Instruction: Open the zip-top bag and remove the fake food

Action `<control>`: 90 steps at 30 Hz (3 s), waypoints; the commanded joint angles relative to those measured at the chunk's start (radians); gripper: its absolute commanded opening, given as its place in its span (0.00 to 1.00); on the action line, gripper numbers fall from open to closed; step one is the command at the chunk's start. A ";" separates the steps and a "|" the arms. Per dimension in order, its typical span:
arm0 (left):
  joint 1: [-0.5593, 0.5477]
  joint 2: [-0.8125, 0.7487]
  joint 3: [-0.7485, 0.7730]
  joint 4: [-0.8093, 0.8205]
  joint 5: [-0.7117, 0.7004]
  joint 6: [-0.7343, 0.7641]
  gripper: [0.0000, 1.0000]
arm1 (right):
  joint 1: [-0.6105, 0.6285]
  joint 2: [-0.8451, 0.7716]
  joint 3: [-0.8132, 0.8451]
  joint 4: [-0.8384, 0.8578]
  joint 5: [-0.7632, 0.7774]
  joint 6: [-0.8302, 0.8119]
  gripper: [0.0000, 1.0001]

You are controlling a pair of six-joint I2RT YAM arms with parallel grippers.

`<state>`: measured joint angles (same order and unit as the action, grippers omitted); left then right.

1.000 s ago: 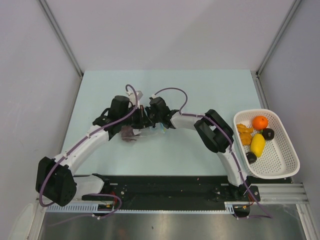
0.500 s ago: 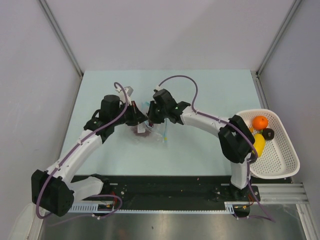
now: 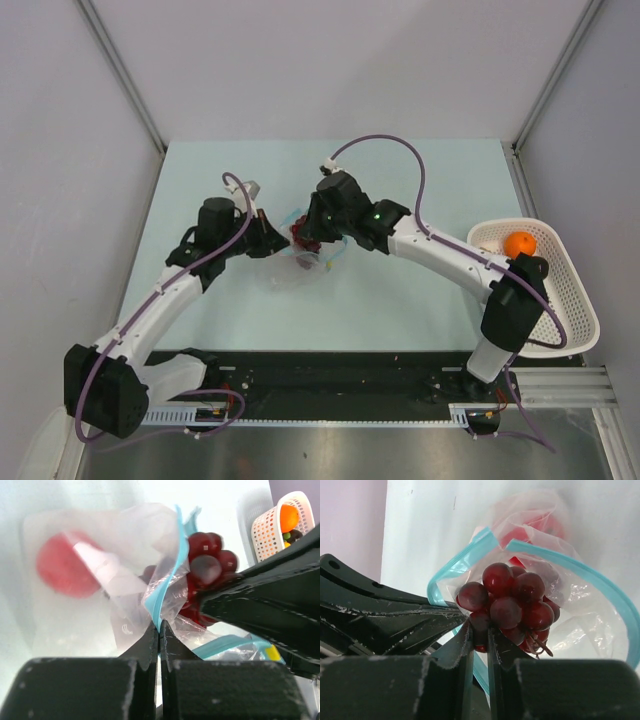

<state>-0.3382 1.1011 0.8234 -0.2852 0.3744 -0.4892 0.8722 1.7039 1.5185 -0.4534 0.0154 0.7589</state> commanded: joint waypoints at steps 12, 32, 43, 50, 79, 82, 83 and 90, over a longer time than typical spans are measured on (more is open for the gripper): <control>0.010 -0.056 -0.029 0.060 0.077 -0.002 0.00 | -0.032 -0.137 0.111 -0.053 0.162 -0.102 0.03; 0.010 -0.040 -0.041 0.072 0.107 -0.014 0.00 | -0.514 -0.531 0.056 -0.304 0.155 -0.104 0.03; 0.010 -0.033 -0.023 0.075 0.110 0.001 0.00 | -1.203 -0.667 -0.049 -0.705 0.215 -0.346 0.06; 0.010 -0.033 -0.044 0.089 0.126 -0.006 0.00 | -1.245 -0.563 -0.198 -0.680 0.460 -0.365 0.06; 0.010 -0.032 0.000 0.075 0.106 0.011 0.00 | -0.831 -0.618 -0.268 -0.547 0.279 -0.295 0.75; 0.010 -0.023 0.010 0.075 0.103 0.011 0.00 | -0.610 -0.574 -0.264 -0.438 0.213 -0.232 0.72; 0.010 -0.018 0.019 0.072 0.098 0.012 0.00 | -0.551 -0.557 -0.259 -0.379 0.210 -0.218 0.71; 0.010 -0.007 0.056 0.043 0.081 0.018 0.00 | -0.242 -0.394 -0.186 -0.168 0.129 -0.132 0.59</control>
<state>-0.3351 1.0908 0.8146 -0.2333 0.4736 -0.4965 0.5476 1.2457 1.2510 -0.7856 0.1993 0.5552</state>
